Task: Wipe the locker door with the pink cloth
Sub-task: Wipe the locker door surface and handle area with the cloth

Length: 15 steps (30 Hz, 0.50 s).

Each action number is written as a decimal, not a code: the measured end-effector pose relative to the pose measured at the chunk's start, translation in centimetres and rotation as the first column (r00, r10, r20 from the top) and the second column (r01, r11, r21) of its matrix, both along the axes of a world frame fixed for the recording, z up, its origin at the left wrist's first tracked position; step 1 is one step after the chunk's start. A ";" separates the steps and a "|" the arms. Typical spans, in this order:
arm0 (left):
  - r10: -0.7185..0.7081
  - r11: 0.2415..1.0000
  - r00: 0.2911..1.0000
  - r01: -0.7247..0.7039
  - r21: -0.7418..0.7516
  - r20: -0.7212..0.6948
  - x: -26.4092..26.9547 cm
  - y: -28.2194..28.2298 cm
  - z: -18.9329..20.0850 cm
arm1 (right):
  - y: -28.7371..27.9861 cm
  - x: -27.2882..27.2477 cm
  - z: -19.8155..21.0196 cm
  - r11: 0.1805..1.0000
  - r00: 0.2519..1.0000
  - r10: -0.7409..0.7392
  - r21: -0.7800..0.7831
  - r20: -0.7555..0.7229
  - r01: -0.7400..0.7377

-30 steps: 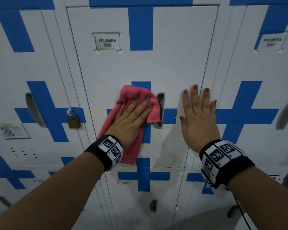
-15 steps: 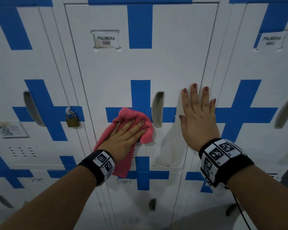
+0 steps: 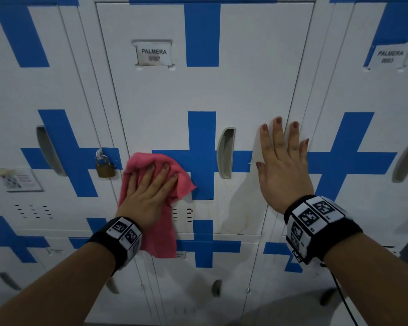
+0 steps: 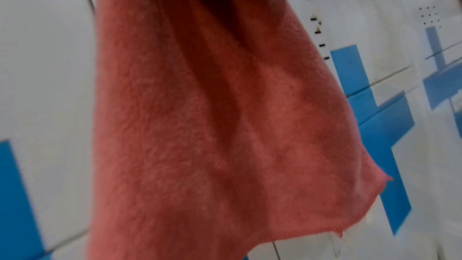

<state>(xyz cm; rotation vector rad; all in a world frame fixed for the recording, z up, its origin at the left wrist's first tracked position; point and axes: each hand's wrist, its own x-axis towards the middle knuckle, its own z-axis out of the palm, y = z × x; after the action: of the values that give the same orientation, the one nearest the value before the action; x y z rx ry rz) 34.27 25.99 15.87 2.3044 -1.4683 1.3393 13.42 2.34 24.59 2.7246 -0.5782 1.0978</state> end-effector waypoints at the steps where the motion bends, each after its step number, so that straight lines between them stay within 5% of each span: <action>1: 0.014 1.000 1.000 -0.014 -0.013 -0.004 -0.1 -0.3 0.6 | 0.0 0.0 0.0 1.000 1.000 -0.001 -0.001 -0.001 0.001; 9: 0.064 0.998 0.998 -0.064 0.023 0.019 -1.2 -3.1 2.4 | 0.1 0.2 -0.2 1.000 1.000 -0.008 -0.002 0.006 0.008; 15: -0.007 0.993 0.996 -0.003 0.114 0.089 -1.4 -3.2 0.0 | 0.1 0.2 -0.1 1.000 1.000 -0.013 -0.004 0.007 0.013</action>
<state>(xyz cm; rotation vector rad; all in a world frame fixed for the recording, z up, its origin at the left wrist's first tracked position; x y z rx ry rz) 32.84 22.77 15.86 2.3381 -1.6146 1.4100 13.58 2.39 24.50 2.7109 -0.5923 1.1043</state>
